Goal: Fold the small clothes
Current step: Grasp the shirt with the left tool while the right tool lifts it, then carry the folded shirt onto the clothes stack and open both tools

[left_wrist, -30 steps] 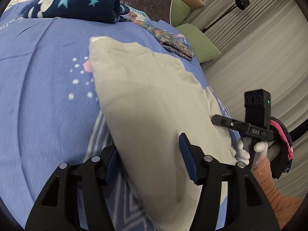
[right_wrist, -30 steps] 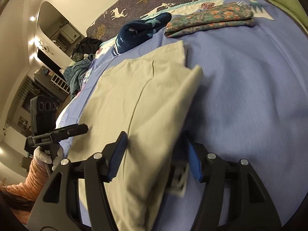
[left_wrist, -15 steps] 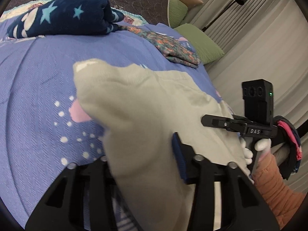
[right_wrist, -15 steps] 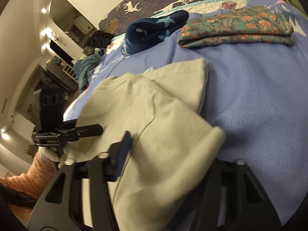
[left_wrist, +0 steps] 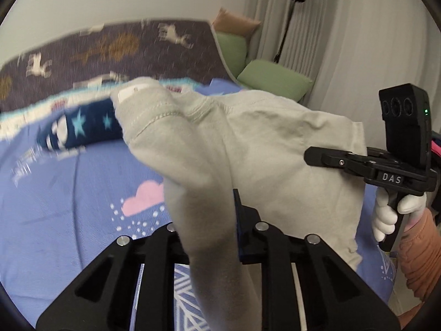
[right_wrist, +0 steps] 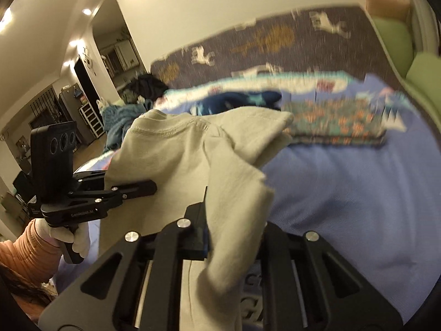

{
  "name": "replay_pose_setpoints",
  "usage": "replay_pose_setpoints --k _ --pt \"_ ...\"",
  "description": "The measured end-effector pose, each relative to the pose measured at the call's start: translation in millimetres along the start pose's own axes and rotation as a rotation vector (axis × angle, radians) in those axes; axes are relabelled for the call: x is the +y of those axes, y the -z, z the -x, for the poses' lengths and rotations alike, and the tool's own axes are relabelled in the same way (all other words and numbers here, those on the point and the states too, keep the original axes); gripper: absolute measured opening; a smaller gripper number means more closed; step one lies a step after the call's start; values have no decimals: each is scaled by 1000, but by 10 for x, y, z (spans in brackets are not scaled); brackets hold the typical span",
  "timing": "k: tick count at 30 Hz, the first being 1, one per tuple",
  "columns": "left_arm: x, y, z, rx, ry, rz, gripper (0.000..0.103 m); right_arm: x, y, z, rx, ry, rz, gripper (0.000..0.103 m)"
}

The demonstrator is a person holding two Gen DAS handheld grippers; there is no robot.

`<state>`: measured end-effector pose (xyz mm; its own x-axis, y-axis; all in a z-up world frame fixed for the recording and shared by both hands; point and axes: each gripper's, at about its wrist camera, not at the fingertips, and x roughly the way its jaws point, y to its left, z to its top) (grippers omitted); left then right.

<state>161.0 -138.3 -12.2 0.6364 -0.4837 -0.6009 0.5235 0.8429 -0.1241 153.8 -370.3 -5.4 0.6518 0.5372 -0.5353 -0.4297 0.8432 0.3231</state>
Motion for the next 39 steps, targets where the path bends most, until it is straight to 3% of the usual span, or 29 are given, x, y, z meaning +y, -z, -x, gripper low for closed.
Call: replay_pose_setpoints --k 10,15,22,30,35,39 --pt "-568 -275 597 -156 13 -95 18 580 -122 989 -207 106 150 13" --pt "-774 -550 604 -181 14 -146 18 562 -285 1254 -255 158 172 13" --pt "-944 -1288 315 -194 0 -184 18 311 -795 1380 -287 293 207 13" --pt "-1020 -1991 -187 -228 -77 -240 18 -82 -1503 1231 -334 438 247 13" --pt "-892 -2369 -703 -210 -163 -292 18 -428 -1961 866 -324 495 242 13" --pt "-664 -2577 -1153 -173 -195 -275 18 -770 -2282 404 -282 517 229 13"
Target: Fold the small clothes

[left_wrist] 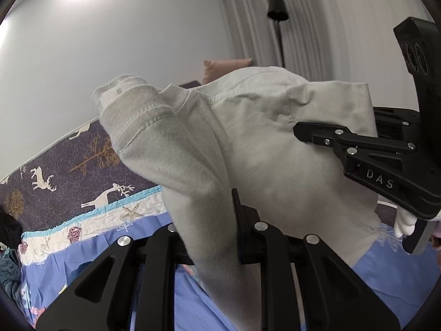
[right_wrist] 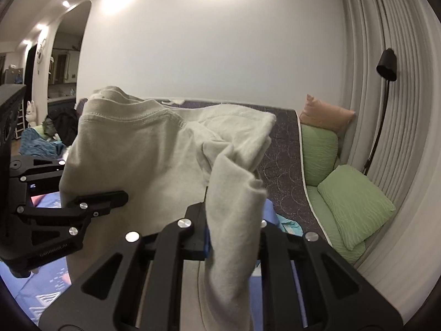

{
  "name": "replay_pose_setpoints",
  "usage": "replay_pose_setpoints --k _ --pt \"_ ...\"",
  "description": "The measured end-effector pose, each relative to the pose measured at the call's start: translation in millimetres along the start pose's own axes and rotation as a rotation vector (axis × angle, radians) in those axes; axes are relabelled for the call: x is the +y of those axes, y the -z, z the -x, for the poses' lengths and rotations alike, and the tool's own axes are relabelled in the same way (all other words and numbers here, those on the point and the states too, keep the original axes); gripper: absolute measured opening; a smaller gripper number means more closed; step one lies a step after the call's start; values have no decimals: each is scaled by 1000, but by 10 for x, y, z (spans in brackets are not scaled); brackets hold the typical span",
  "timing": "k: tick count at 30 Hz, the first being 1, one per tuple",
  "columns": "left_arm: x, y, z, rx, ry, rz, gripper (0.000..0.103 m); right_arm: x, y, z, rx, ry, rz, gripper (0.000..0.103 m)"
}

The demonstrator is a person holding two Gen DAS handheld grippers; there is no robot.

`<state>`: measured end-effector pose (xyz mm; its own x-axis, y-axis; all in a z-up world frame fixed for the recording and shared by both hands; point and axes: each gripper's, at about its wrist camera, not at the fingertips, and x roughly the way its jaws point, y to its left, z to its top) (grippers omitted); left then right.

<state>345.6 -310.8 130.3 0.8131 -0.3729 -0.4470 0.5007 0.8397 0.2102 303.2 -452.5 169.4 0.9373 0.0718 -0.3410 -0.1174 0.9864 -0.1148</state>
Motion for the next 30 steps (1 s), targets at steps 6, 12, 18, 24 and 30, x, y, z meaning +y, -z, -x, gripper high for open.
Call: replay_pose_setpoints --k 6,12,18,24,30 --pt "282 115 -933 83 -69 45 26 -91 14 -1018 75 1 -38 14" --pt "452 896 -1830 334 -221 38 52 -275 686 -2129 317 210 -119 40" --pt "229 1551 -1751 390 -168 -50 56 -360 1587 -2050 422 126 -212 40" --pt "160 1572 -1318 328 -140 -28 67 -149 2057 -1312 409 74 -239 49" --pt "-27 1700 -383 199 -24 86 85 219 2036 -280 282 122 -220 89"
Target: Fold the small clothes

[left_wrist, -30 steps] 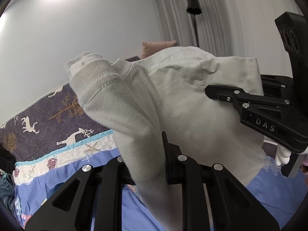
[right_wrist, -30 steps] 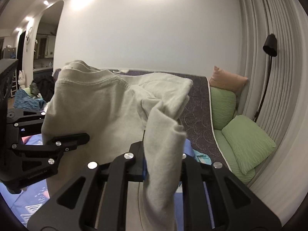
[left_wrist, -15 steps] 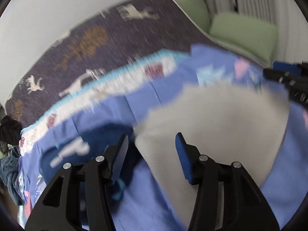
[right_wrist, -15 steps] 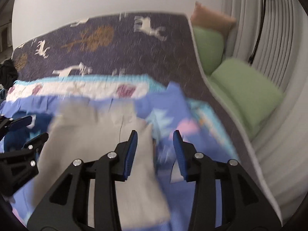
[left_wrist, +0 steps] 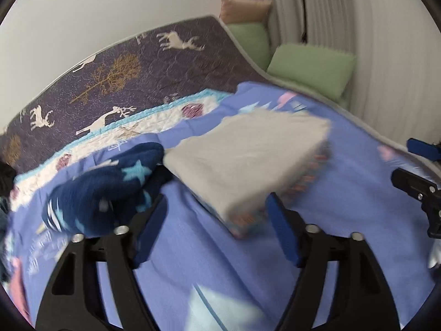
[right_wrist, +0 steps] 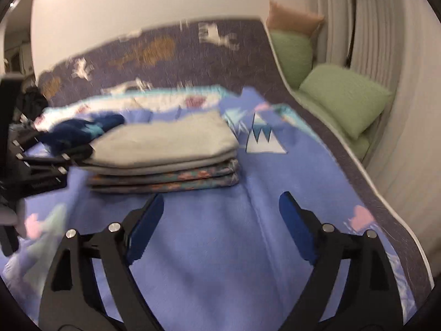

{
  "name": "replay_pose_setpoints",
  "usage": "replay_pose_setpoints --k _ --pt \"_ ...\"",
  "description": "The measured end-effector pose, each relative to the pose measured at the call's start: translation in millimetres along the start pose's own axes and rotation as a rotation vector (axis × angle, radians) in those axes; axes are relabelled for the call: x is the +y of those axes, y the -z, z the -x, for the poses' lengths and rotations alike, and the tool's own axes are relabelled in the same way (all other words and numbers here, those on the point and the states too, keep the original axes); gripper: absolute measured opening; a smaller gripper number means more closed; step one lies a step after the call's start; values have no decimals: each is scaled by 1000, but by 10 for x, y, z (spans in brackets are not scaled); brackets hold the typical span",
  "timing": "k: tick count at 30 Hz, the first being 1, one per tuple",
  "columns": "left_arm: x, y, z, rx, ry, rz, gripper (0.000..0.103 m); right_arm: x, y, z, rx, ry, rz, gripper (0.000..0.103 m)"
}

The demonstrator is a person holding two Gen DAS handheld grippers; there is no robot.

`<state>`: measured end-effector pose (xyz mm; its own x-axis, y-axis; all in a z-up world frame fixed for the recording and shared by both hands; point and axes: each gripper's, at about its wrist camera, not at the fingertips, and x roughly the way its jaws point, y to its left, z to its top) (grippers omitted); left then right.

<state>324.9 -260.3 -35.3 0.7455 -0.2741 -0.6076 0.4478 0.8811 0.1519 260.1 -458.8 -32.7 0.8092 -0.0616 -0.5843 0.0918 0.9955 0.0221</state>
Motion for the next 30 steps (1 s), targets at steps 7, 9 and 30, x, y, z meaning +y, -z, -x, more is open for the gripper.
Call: replay_pose_setpoints --k 7,9,30 --pt "-67 356 1062 -134 52 133 102 268 122 1201 -175 0 -80 97" --pt "-79 425 1313 -167 47 145 102 330 136 1418 -185 -9 -75 99" --pt "-335 1204 2923 -210 -122 152 102 825 743 2723 -156 -77 -128 101"
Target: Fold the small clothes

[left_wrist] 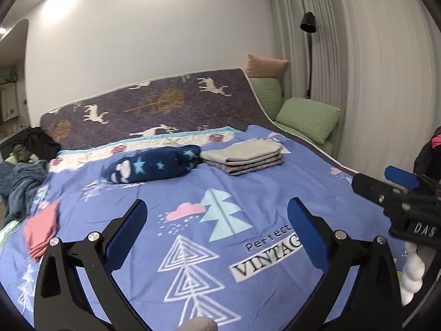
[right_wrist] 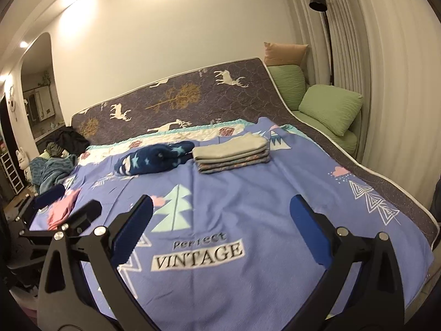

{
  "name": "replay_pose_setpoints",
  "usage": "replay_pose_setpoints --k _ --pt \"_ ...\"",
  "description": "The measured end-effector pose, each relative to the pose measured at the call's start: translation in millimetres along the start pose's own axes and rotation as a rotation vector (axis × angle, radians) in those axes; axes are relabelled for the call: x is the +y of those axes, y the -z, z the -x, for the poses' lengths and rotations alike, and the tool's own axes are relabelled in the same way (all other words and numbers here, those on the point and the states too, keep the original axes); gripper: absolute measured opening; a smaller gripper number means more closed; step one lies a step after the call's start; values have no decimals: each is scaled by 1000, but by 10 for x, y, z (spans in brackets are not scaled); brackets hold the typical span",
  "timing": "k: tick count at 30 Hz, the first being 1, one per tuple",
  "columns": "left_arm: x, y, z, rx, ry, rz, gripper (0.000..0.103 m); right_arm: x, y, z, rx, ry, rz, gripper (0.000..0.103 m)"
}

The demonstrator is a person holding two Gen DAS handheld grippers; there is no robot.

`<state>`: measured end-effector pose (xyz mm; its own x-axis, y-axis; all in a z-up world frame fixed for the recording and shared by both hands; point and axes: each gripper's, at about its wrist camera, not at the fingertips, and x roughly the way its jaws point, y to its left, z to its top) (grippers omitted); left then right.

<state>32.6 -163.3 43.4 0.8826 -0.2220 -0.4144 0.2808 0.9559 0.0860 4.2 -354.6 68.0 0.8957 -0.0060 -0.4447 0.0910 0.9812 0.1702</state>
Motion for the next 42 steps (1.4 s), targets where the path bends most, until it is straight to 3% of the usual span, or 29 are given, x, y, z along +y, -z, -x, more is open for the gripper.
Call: replay_pose_setpoints --k 3,7,26,42 --pt "81 64 137 -6 3 27 102 113 94 78 0 -10 12 101" --pt "189 147 235 16 -62 58 102 258 220 136 -12 6 38 101" --pt "451 355 541 5 -57 103 102 516 259 327 -30 3 37 101" --pt "552 450 448 48 -60 113 102 704 286 191 10 -3 70 101"
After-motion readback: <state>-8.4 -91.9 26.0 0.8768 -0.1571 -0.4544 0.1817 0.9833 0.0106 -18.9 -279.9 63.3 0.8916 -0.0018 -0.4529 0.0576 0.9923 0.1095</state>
